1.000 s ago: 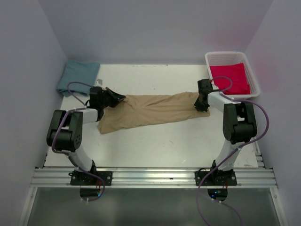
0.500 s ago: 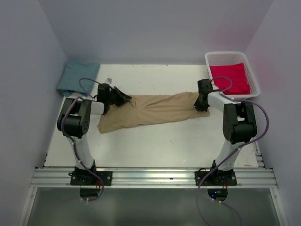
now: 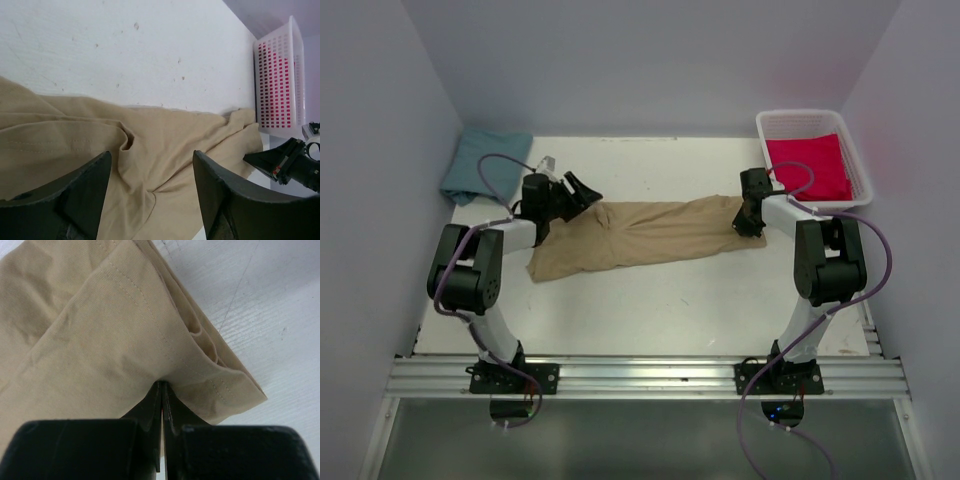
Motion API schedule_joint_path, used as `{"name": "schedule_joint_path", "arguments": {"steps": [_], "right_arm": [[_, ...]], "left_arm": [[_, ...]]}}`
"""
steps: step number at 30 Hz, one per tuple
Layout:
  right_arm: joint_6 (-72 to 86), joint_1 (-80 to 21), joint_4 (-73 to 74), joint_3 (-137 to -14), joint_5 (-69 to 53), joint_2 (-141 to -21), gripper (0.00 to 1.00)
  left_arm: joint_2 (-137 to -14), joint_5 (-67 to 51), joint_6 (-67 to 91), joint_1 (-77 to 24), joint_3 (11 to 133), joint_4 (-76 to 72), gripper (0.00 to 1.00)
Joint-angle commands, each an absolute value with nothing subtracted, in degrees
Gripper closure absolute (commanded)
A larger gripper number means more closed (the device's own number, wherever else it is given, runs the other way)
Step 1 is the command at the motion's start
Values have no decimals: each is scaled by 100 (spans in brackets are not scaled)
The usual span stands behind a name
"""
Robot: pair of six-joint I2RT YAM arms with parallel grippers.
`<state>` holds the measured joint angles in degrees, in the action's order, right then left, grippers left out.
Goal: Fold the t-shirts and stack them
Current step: Fold the other side of the tshirt into a rectangle
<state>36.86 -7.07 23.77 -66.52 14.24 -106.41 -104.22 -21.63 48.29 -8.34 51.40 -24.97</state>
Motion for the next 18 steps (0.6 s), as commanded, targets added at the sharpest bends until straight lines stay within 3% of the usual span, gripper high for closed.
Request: {"name": "schedule_joint_path", "arguments": {"steps": [1, 4, 7, 8, 9, 11, 18], "right_arm": [[3542, -598, 2760, -6346, 1740, -11013, 100], [3551, -598, 2760, -6346, 1731, -11013, 100], [3551, -589, 2751, -6337, 1731, -11013, 100], [3551, -598, 2751, -6337, 1731, -11004, 100], [3551, -598, 2760, -6337, 1731, -11004, 100], [3533, -589, 2742, -6319, 1731, -10995, 100], [3542, -598, 2733, -6293, 1731, -10977, 100]], "left_arm": [[-9652, -1547, 4237, -852, 5063, -2262, 30], [-9502, -1634, 4227, -887, 4835, -2188, 32], [-9387, -1740, 4464, -896, 4299, -2512, 47], [-9361, -1705, 4682, -888, 4019, -2548, 58], [-9343, -1670, 4745, -879, 3912, -2592, 81], [-9386, -1425, 4938, -861, 3701, -2593, 100], [-9720, -1459, 5106, -861, 3849, -2803, 100]]}}
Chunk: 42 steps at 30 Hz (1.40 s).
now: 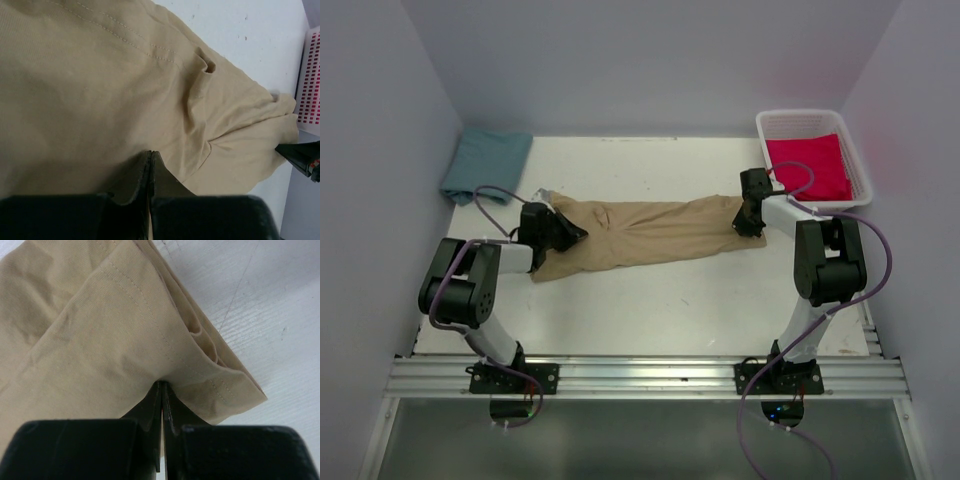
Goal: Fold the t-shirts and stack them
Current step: Fold the other side of the tshirt into a rectangle
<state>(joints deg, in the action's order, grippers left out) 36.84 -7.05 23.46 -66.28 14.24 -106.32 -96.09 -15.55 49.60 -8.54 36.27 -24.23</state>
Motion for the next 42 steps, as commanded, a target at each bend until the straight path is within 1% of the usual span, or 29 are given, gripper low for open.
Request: {"name": "schedule_joint_path", "arguments": {"steps": [1, 13, 26, 37, 40, 42], "right_arm": [[3551, -598, 2733, -6284, 1723, -10969, 100], [3533, -598, 2716, -6302, 1731, -10986, 100], [3542, -589, 2733, -6319, 1740, -11004, 100], [3542, -589, 2725, -6319, 1731, -11004, 100], [3533, -589, 2742, -6311, 1740, -11004, 100], [3533, -589, 2733, -6311, 1740, -11004, 100]], "left_arm": [[-9825, -1485, 5115, -861, 3963, -2839, 100], [-10722, -1538, 5370, -896, 4587, -3129, 100], [-10924, -1828, 5370, -1002, 5150, -3155, 100], [-11706, -2250, 5563, -1125, 5677, -3392, 100], [-11602, -2136, 5555, -1116, 5521, -3453, 100], [-11244, -1865, 5458, -1107, 5318, -3646, 100]]}}
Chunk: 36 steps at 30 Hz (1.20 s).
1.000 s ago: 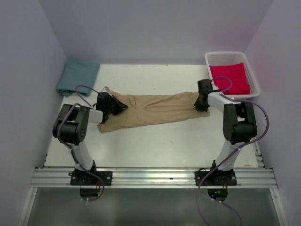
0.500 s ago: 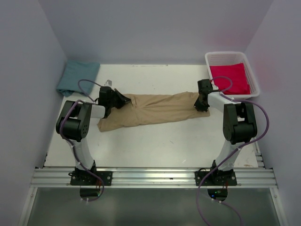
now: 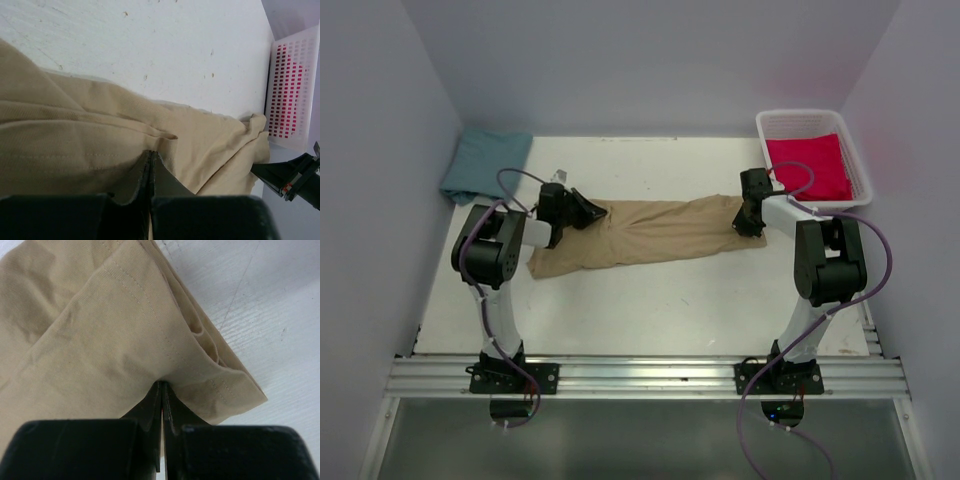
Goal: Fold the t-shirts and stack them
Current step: Fold the other side of the tshirt into a rectangle, then rotate the tshirt 90 degrees
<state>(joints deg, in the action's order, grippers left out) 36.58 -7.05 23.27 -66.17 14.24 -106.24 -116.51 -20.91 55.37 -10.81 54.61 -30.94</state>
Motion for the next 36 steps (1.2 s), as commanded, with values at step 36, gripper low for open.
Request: {"name": "schedule_joint_path", "arguments": {"steps": [36], "right_arm": [[3463, -817, 3129, -5732, 1381, -10503, 100]], "left_arm": [[-10757, -694, 5001, -361, 5069, -1301, 100]]}}
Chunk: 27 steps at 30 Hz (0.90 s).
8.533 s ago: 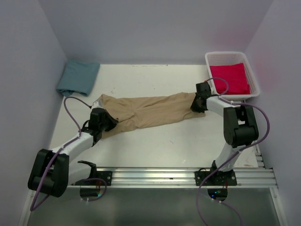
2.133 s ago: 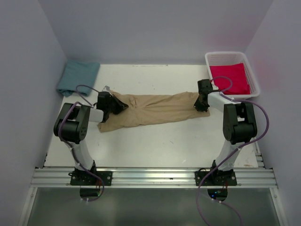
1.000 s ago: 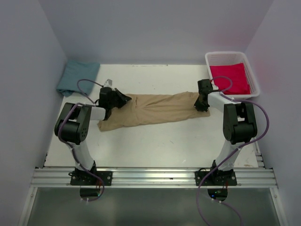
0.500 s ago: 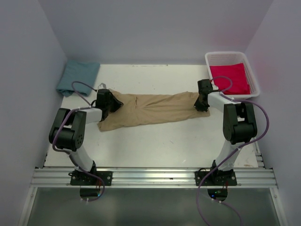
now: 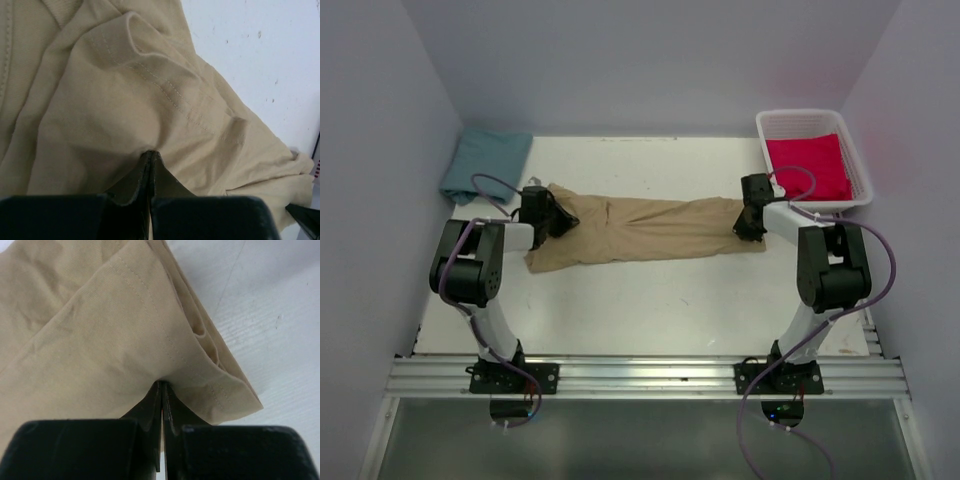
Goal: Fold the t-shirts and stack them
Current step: Rotate the tshirt 90 degrees
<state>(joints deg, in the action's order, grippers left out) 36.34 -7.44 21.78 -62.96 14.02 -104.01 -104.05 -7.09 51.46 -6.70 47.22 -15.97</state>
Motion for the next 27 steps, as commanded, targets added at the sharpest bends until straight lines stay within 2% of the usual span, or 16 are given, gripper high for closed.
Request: {"name": "schedule_joint_path", "arguments": {"steps": [1, 6, 14, 20, 27], "right_arm": [[3463, -913, 3181, -5652, 1206, -10451, 100], [3515, -1519, 3375, -5239, 923, -10020, 100], [3867, -2442, 3147, -4458, 45, -9598, 100], [4691, -3646, 2567, -3632, -483, -9378, 100], [5475, -5288, 2338, -3296, -633, -9439, 100]], "left_arm": [[-10932, -764, 5010, -326, 5167, -1283, 100], [-11460, -1265, 5150, -220, 5914, -1213, 100], [-12936, -2714, 5256, -228, 7522, -1134, 100], [-13728, -3497, 5413, -272, 8340, -1370, 100], [-14457, -4279, 5835, -281, 9306, -1933, 100]]}}
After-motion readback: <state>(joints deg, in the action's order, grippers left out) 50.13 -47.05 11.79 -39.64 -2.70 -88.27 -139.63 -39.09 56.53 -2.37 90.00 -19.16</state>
